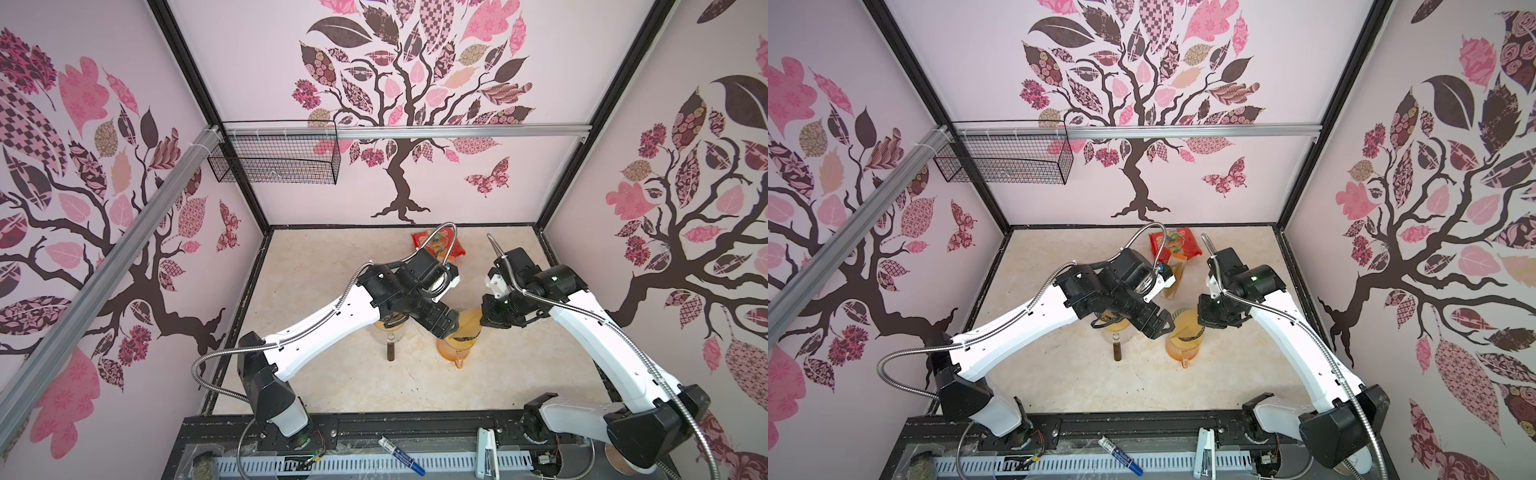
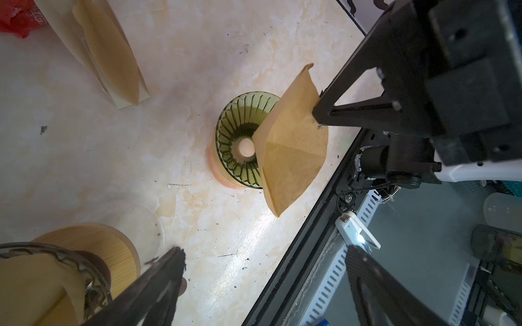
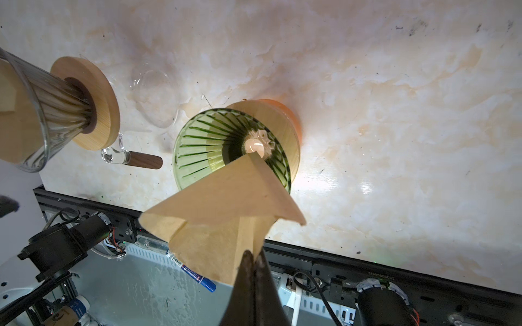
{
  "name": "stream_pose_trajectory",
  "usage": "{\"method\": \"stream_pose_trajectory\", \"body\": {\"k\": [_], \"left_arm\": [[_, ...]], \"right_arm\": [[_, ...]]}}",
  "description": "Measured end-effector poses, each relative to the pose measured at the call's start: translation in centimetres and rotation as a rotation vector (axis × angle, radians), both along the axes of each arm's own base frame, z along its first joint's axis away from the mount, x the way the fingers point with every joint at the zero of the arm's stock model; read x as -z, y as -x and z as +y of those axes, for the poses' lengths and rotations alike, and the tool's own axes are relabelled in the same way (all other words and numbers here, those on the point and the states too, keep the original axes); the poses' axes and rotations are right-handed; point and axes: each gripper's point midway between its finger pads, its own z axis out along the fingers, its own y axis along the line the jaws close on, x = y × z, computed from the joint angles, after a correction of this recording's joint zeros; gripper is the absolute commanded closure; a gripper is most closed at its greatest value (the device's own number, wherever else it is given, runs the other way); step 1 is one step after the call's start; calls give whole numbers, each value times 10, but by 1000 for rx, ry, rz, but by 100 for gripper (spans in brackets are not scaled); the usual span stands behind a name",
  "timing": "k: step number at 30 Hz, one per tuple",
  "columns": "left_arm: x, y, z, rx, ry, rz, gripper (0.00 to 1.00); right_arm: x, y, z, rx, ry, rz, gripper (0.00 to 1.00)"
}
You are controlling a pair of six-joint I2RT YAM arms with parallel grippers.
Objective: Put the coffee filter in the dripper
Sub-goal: 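Carry the filter over the green dripper while the left gripper reaches toward it, then grasp the filter edge with the left gripper beside the right gripper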
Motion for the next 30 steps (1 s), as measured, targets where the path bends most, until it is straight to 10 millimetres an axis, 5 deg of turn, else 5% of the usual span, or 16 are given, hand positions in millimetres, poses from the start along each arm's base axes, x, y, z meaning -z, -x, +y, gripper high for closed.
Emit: {"method": "stream_pose_trajectory", "body": {"k": [8, 30], "left_arm": [[26, -7, -11, -5, -50, 37, 8], [46, -43, -19, -129, -170, -8, 9]], "right_arm": [[12, -7, 0, -21, 37, 27, 100], [15, -18, -2, -43, 69, -6, 99]]}}
